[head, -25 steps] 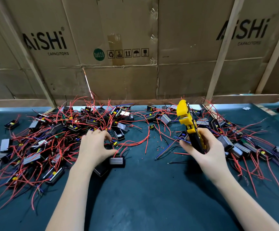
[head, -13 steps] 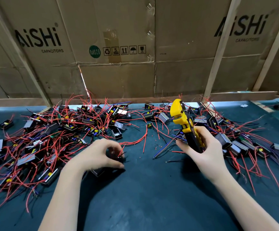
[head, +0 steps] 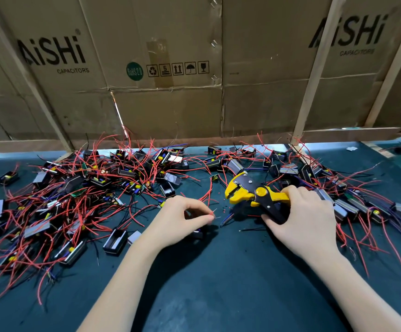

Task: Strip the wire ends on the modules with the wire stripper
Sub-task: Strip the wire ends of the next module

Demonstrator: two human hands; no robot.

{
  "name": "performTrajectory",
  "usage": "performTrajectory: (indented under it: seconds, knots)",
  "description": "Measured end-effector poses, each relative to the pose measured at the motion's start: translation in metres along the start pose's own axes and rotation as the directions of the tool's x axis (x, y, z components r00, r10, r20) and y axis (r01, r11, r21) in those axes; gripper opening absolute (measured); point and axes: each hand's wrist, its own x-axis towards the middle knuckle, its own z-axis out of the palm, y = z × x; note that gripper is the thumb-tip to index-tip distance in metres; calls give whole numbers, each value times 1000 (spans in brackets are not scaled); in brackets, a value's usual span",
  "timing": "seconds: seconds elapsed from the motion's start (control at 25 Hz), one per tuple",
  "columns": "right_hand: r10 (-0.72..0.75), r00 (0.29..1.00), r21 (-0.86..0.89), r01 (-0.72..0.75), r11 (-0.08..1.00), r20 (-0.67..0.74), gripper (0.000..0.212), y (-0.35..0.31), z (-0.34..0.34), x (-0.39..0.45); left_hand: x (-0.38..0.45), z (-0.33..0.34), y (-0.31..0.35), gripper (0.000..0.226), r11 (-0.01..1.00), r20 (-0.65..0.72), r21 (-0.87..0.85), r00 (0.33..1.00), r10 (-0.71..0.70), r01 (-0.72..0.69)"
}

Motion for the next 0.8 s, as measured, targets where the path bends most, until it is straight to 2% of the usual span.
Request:
performTrajectory:
  seconds: [0.28,0.44,0.6,0.8]
  knots:
    - [-105,993,-29,106,994,47,51,-6,2,-3,1,0,-3,9,999,-40,-35,999,-27,26]
    - [-138,990,-11,139,990,20,51,-12,3,-5,1,5,1,7,999,-63,-40,998,-17,14]
    - [-147,989,-5,147,989,32,49,-14,5,-6,0,8,3,34,993,-79,-106,994,-70,61]
    - [-149,988,4,149,989,35,47,-16,4,-6,1,10,2,33,993,-87,-111,994,-60,50]
